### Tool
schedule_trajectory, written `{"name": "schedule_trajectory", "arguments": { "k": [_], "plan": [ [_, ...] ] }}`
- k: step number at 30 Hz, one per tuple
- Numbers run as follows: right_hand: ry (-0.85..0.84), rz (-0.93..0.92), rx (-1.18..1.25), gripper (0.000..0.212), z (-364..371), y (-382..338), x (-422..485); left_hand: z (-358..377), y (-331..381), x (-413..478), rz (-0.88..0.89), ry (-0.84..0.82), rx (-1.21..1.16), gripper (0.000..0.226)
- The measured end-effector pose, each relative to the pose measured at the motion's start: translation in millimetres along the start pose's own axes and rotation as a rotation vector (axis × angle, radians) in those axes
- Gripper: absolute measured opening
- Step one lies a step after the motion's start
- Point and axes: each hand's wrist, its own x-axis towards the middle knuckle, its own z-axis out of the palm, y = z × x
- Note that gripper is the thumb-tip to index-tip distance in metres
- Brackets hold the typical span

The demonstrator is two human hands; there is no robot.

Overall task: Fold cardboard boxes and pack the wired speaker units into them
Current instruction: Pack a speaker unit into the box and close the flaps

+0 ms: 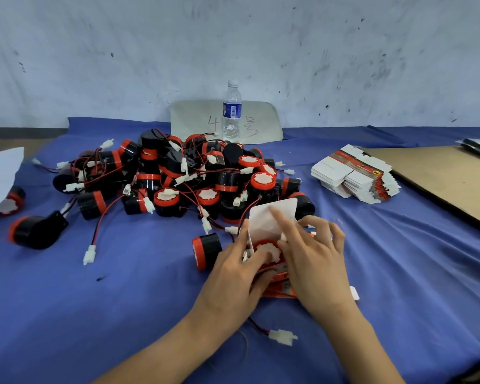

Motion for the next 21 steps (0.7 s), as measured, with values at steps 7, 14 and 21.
{"name": "schedule_trajectory", "arguments": {
  "k": [7,14,21],
  "plan": [
    [0.099,0.152,0.097,0.025,4.4,-2.3,3.1,-0.7,2.0,0.7,-0.015,0.0,-0.002,0.018],
    [0.111,0.043,-0.063,0.033,3.2,-0.9,-0.9,-1.2,0.6,0.6,-0.04,-0.031,-0.008,0.018],
    [0.17,0.136,-0.058,0.011,5.0,-2.4,-2.2,0.8,2.9,0.5,0.0,0.014,-0.027,0.031]
  ]
}}
